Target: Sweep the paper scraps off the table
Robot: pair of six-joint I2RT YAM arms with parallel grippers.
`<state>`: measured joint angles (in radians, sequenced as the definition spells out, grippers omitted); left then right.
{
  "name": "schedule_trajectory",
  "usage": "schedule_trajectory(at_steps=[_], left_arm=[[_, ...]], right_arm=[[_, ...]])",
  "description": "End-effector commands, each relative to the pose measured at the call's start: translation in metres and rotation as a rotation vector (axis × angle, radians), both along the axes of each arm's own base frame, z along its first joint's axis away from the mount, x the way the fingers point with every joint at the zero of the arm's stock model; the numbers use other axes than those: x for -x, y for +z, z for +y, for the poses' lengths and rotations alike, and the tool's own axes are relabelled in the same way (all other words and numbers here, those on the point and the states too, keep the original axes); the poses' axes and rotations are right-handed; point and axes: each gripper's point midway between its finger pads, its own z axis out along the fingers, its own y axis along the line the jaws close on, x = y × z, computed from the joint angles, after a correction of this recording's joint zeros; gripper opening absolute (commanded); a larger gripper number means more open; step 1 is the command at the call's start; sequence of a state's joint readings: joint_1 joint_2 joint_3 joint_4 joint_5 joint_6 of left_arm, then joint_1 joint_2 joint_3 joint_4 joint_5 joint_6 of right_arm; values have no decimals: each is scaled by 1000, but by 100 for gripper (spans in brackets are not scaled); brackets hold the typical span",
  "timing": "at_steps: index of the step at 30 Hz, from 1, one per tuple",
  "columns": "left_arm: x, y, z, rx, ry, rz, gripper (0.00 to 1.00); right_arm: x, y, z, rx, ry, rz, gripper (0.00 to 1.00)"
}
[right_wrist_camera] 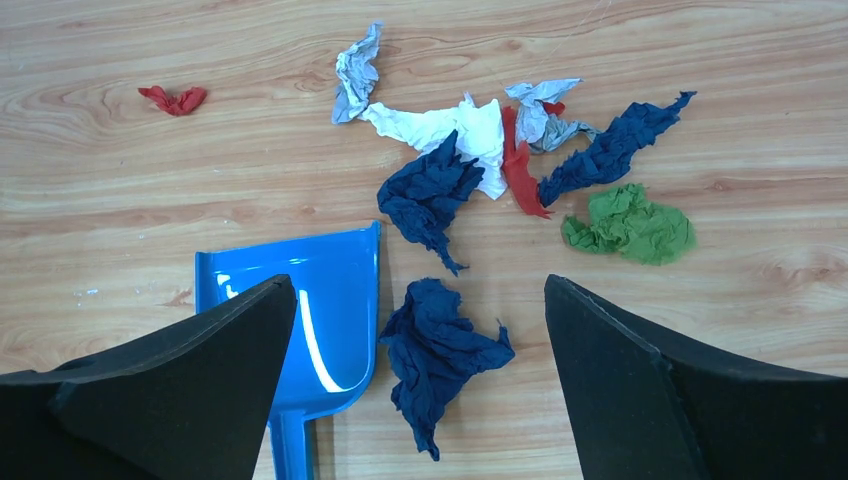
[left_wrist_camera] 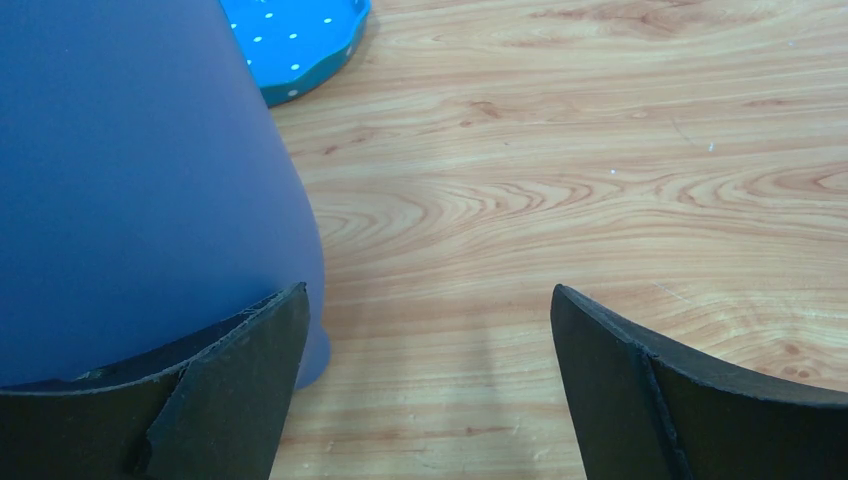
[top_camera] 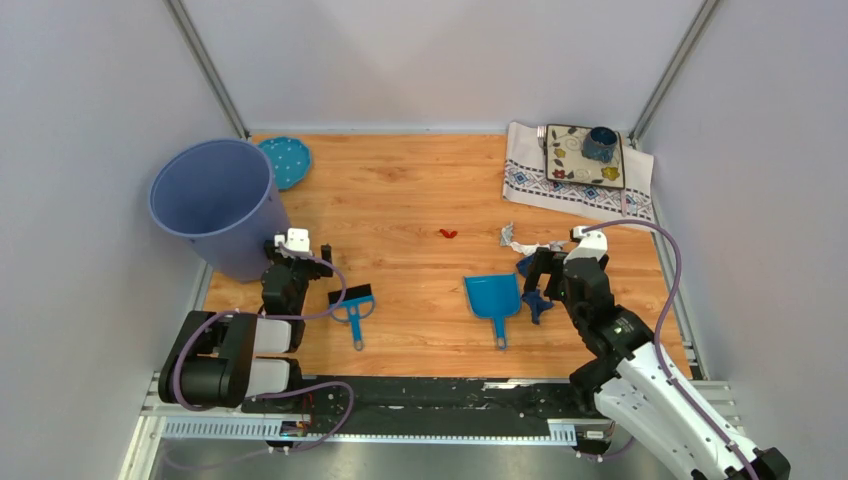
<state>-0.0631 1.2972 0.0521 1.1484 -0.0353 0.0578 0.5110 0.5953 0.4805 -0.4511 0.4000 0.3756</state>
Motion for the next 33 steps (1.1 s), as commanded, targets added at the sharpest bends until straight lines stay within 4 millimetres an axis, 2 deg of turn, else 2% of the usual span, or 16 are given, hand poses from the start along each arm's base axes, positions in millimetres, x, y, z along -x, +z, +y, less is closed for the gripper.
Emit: schedule_trajectory(at_steps=[1, 6, 8, 9, 13, 17, 21, 22, 23, 24, 26, 28, 29, 31, 32, 33], left_arm=[[68, -71, 6, -1, 10, 193, 99], [67, -72, 5, -3, 0, 201, 99], [69, -72, 3, -2, -7, 198, 91], [69, -70, -7, -3, -70, 189, 84], [69, -69, -23, -13, -184, 195, 84], [68, -69, -30, -2, -233, 202, 86], [70, -67, -37, 2, -279, 192, 84], [67, -55, -43, -22, -324, 142, 84], [67, -62, -50, -22, -374, 209, 84], [66, -57, -60, -28, -432, 213, 84], [51, -28, -67, -26, -472, 179, 84], [56, -20, -88, -59, -645, 203, 82], [60, -19, -95, -49, -708, 301, 81], [79, -20, -115, -141, -951, 338, 75], [100, -20, -119, -139, -1048, 432, 75], [117, -16, -130, -160, -1176, 419, 75]], right_arm=[[-6, 11, 2, -19, 2, -43, 100], [-4, 11, 3, -31, 9, -43, 100], [-1, 13, 8, -58, 34, -41, 100], [2, 14, 12, -68, 54, -36, 100], [9, 31, 26, -121, 137, -49, 100], [13, 62, 36, -155, 202, -78, 100], [17, 68, 43, -161, 244, -56, 100], [17, 68, 43, -160, 248, -52, 100], [17, 67, 44, -163, 246, -49, 100], [17, 67, 44, -163, 247, -47, 99], [17, 66, 46, -166, 255, -39, 99], [16, 67, 49, -169, 264, -34, 99], [17, 68, 51, -174, 278, -32, 99], [18, 69, 55, -177, 299, -24, 99], [19, 67, 57, -180, 314, -10, 99], [20, 65, 58, -176, 322, -2, 99]])
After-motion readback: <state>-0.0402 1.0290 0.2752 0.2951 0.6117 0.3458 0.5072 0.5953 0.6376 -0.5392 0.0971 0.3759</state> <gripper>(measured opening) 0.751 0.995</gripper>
